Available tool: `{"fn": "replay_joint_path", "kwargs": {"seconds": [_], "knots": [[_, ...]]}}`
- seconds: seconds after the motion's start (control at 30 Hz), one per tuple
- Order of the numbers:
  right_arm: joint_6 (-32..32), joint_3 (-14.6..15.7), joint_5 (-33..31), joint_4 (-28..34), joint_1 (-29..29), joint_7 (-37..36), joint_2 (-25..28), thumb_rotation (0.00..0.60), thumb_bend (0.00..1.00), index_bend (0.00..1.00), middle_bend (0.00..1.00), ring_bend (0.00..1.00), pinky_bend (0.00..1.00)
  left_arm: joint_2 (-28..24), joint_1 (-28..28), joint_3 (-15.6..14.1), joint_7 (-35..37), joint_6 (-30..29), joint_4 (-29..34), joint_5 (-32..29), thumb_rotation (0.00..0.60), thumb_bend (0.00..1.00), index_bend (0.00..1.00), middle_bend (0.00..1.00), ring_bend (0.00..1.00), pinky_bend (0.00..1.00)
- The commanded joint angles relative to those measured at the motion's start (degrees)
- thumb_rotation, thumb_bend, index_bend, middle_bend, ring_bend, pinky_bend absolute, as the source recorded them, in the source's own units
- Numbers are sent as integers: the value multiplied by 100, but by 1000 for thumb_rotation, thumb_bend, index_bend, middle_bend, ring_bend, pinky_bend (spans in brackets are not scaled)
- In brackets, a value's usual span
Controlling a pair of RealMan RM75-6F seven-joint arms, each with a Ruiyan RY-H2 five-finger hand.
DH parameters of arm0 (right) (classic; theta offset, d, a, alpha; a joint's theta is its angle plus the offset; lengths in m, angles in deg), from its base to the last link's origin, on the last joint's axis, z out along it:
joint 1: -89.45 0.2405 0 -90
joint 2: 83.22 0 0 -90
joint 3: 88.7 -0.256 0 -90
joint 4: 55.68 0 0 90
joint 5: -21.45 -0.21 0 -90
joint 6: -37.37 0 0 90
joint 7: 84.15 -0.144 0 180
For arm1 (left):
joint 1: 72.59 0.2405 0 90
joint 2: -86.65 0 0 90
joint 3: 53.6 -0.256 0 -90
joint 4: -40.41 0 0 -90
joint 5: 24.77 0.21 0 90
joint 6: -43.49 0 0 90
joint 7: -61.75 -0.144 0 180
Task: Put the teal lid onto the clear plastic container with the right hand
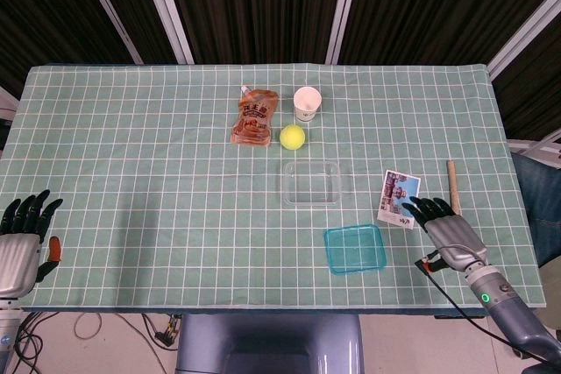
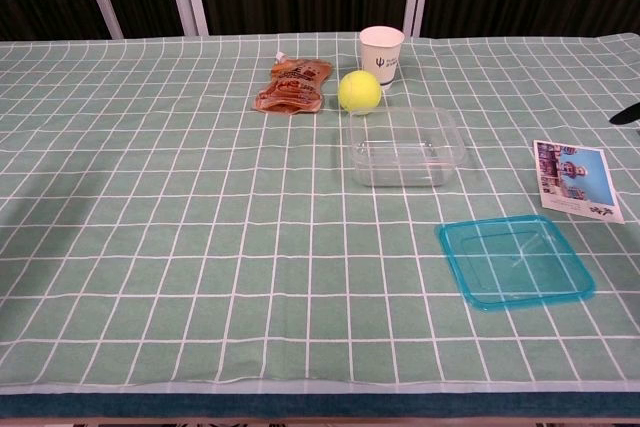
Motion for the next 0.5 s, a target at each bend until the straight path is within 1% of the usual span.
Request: {"fn": "replay_joint_path", "kwargs": {"seconds": [0.03,0.2,0.33,0.5], "knots": [[-4,-9,-419,250,40,535,-254,600,195,0,20,0,0,-1,1,-6,-1,4,0,3,600,646,111,0,0,0],[-87,-21,-833,391,78,997,-568,600,195,0,20,0,0,-3,1,-9,2,9,5,0,600,646,111,0,0,0],[-142,16,-1057,379,143,1414,-873,600,195,0,20,0,0,-5,2,-4,11,6,5,-6,600,646,111,0,0,0],[-237,53,-1151,359,196,1698,-1199,600,195,0,20,0,0,-5,1,-7,9,17,5,-14,600,646,111,0,0,0]]}}
